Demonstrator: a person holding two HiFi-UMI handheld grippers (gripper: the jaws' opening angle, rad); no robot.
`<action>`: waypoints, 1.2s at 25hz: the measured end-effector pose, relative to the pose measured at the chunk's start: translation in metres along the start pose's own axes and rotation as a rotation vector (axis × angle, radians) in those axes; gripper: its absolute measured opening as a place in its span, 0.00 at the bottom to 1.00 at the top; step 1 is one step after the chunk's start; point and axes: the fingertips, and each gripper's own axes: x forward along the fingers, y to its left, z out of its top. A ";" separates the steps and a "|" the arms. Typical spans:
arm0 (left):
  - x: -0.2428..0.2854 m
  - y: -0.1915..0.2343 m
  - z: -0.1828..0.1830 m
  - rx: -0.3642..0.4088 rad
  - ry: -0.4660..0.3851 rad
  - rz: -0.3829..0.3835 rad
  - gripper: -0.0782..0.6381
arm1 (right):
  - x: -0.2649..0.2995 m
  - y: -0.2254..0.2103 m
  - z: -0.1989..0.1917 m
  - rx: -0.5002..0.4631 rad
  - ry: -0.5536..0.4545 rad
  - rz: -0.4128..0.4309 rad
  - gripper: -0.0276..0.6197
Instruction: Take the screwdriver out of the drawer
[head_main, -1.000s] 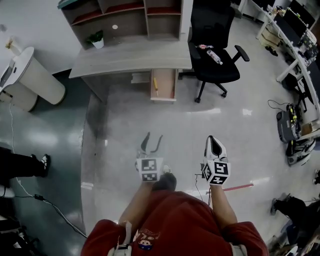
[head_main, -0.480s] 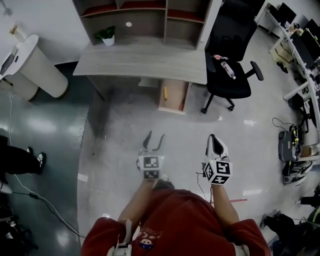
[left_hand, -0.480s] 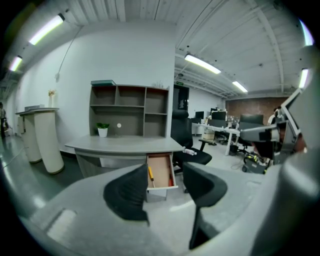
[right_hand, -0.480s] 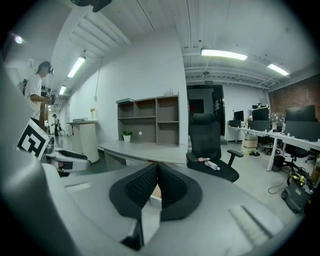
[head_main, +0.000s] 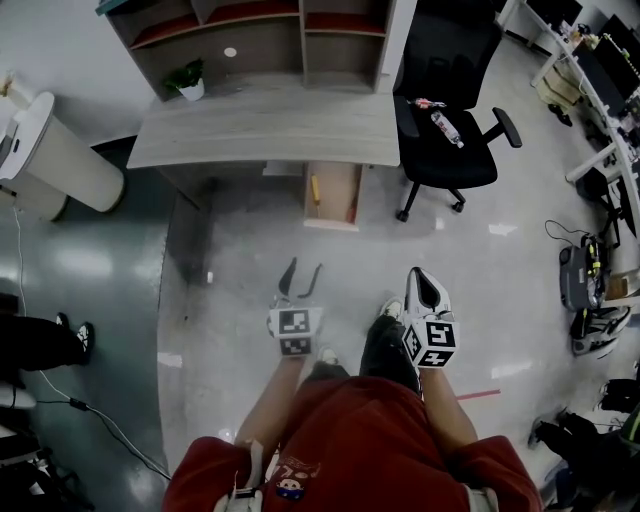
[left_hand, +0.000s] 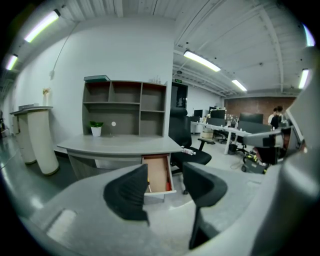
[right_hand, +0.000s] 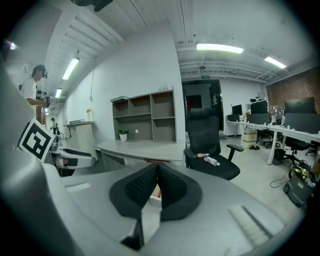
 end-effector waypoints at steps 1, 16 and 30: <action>0.007 -0.002 0.000 0.001 0.004 0.005 0.41 | 0.006 -0.007 0.000 0.003 -0.002 0.005 0.04; 0.155 -0.030 0.054 -0.020 0.055 0.117 0.41 | 0.153 -0.119 0.048 0.006 0.021 0.143 0.04; 0.264 -0.072 0.099 -0.024 0.094 0.184 0.41 | 0.245 -0.213 0.082 0.007 0.033 0.247 0.04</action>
